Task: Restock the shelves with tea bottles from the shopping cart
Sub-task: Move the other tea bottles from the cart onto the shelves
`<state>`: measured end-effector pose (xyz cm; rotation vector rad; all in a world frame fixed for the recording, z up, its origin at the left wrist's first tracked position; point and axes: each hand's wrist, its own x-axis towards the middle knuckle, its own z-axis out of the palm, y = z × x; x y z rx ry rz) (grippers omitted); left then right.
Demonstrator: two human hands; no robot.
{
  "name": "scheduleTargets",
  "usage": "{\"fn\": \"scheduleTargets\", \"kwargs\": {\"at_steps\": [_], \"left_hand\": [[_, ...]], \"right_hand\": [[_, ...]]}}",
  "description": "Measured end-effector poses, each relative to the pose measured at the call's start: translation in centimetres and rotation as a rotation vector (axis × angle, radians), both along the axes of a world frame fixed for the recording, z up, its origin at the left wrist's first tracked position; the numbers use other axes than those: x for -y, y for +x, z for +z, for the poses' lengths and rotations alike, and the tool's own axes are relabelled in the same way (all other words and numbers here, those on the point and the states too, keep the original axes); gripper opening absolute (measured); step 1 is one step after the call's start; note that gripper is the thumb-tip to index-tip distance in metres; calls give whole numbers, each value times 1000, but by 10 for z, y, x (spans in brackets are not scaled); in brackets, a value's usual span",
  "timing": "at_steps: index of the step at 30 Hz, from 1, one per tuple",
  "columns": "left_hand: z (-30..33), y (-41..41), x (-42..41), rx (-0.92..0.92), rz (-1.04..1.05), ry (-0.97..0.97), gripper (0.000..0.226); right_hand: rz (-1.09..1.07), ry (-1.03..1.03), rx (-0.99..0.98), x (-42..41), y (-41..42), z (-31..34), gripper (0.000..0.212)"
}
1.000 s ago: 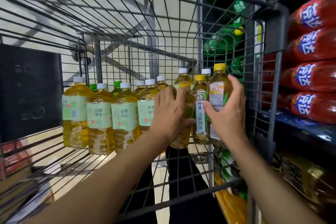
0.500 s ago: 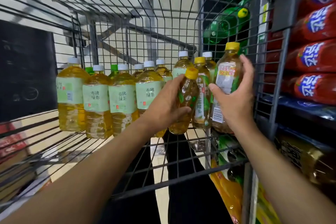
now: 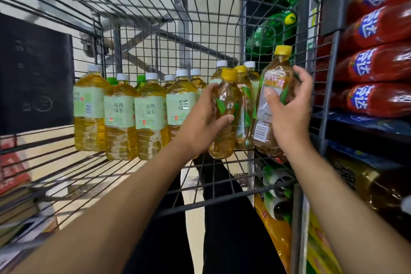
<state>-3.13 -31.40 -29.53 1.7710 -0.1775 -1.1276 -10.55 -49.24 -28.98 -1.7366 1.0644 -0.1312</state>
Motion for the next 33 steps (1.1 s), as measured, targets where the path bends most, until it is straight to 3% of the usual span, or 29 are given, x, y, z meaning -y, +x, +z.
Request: {"fn": "scheduleTargets", "kwargs": {"at_steps": [7,12,15,18,20,25,27,29,31,33], "left_hand": [[81,19,-28,47,246,-34,56],[158,20,-71,131,436,48,57],[208,17,-104,87,533,7,58],[252,12,-131,85,590,-62,43],[273,9,-149,105,599,-99,46],[299,7,-194,137,507,-170,55],[305,4,-209,142,498,-205,34],[307,1,-225,118,494,-246,19],[307,-6,-241,44,494,-288,21],[305,-12,-255,-33,480,-322,27]], "right_hand": [[-190,312,129,-36,12,67,46],[-180,474,117,-71,24,132,29],[-161,688,110,-87,29,177,22],[-113,894,9,-106,32,218,34],[-14,1007,11,-122,31,241,49],[118,948,90,-167,18,274,105],[100,897,140,-190,7,278,106],[36,881,229,-214,-8,279,85],[-30,896,326,-238,-27,281,73],[-106,906,387,-261,-47,286,86]]}}
